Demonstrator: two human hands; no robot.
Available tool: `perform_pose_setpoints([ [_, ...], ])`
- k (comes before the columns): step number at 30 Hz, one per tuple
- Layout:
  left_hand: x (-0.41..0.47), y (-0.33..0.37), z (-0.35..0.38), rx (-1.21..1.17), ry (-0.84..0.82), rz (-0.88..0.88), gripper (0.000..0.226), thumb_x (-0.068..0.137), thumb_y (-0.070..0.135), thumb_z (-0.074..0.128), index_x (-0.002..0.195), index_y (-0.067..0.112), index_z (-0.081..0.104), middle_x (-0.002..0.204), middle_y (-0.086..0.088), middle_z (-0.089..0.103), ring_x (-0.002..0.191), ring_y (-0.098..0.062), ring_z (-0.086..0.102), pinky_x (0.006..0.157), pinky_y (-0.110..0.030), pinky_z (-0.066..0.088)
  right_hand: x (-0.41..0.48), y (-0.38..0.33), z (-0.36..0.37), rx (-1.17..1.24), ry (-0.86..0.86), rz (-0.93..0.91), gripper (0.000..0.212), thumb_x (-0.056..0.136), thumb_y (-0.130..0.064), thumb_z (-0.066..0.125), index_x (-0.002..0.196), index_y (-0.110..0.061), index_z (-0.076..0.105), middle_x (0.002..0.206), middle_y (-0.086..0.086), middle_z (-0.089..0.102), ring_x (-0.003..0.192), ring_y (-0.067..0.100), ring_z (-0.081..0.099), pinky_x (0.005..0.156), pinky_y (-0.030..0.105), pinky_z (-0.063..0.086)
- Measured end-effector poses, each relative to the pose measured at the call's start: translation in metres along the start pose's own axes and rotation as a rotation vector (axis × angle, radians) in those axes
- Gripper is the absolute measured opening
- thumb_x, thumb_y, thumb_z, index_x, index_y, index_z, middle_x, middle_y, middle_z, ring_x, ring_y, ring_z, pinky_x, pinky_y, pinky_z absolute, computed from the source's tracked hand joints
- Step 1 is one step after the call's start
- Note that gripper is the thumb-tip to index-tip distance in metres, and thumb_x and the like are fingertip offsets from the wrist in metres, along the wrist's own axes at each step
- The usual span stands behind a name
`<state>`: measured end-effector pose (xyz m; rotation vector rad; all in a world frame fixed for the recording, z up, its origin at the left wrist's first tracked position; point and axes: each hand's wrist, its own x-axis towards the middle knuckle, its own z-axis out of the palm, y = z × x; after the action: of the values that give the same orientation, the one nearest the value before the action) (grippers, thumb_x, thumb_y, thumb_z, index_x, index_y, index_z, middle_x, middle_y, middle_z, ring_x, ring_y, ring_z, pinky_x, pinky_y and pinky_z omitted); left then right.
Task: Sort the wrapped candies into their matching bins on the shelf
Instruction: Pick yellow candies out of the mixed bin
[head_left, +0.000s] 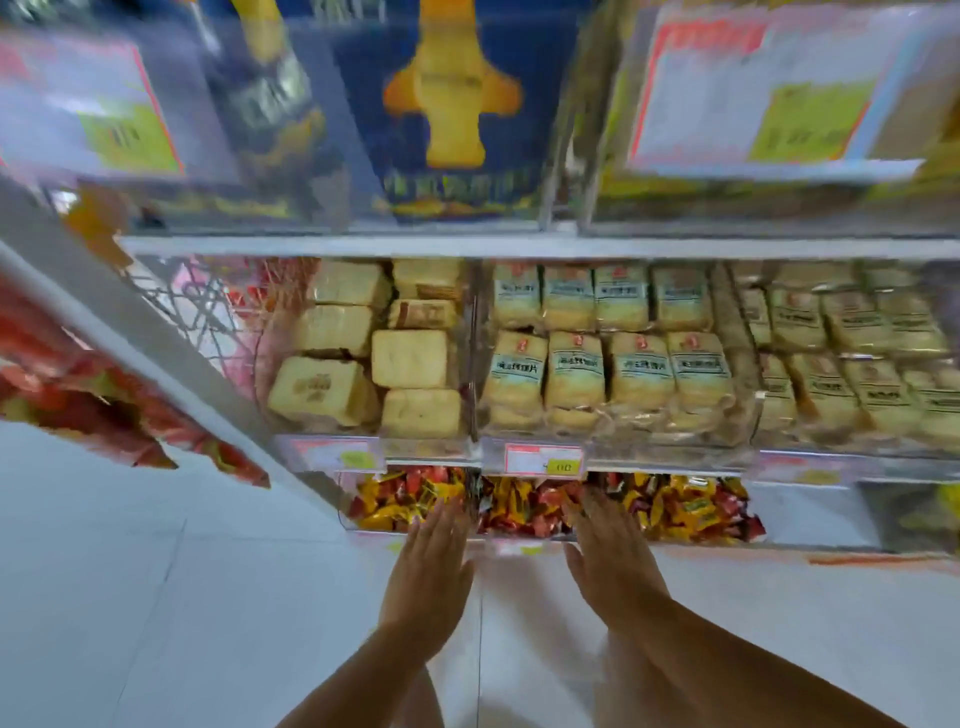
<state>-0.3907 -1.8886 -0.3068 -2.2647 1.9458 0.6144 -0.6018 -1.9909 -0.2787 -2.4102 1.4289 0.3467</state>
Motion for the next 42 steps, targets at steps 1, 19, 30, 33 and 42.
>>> perform_pose_setpoints([
  [1,0.010,-0.008,0.013,0.018,0.045,0.000,0.054,0.092,0.044,0.031,0.139,0.017,0.036,0.144,-0.004,0.046,0.137,-0.018,0.027,0.114,-0.030,0.003,0.011,-0.002,0.014,0.006,0.011,0.012,0.055,0.089,-0.038,0.029,0.131,-0.018,0.057,0.134,0.007,0.057,0.121,0.028,0.057,0.105,0.041,0.036],
  [19,0.066,-0.042,0.138,-0.038,0.643,0.079,0.056,0.100,0.042,0.025,0.150,0.016,0.026,0.158,-0.001,0.020,0.147,-0.016,0.010,0.114,-0.038,0.016,0.079,-0.006,0.156,-0.007,0.455,-0.148,0.057,0.101,-0.049,0.014,0.146,-0.023,0.037,0.156,-0.001,0.027,0.144,0.015,0.016,0.114,0.038,0.012],
  [30,-0.004,-0.065,0.148,0.017,0.559,-0.008,0.053,0.094,0.044,0.038,0.138,0.016,0.048,0.148,-0.002,0.041,0.136,-0.022,0.039,0.113,-0.029,0.011,0.021,-0.042,0.133,0.061,0.552,-0.206,0.090,0.077,-0.063,-0.029,0.153,-0.030,0.008,0.159,-0.008,-0.005,0.146,0.010,-0.009,0.117,0.029,-0.005],
  [33,-0.008,-0.070,0.138,-0.017,0.592,-0.030,0.054,0.095,0.044,0.032,0.142,0.019,0.045,0.152,0.000,0.034,0.140,-0.020,0.034,0.117,-0.026,0.012,0.020,-0.052,0.128,0.135,0.562,-0.263,0.054,0.101,-0.049,0.009,0.152,-0.033,0.009,0.159,-0.011,-0.004,0.147,0.010,-0.008,0.117,0.027,-0.001],
  [42,0.020,-0.102,0.111,-0.142,0.633,-0.129,0.055,0.098,0.032,0.045,0.149,0.028,0.026,0.155,0.008,0.028,0.139,-0.015,0.027,0.112,-0.026,0.024,0.073,-0.099,0.123,0.292,0.741,-0.571,0.037,0.090,-0.003,0.061,0.124,-0.017,0.063,0.129,0.001,0.059,0.124,0.008,0.045,0.107,0.034,0.039],
])
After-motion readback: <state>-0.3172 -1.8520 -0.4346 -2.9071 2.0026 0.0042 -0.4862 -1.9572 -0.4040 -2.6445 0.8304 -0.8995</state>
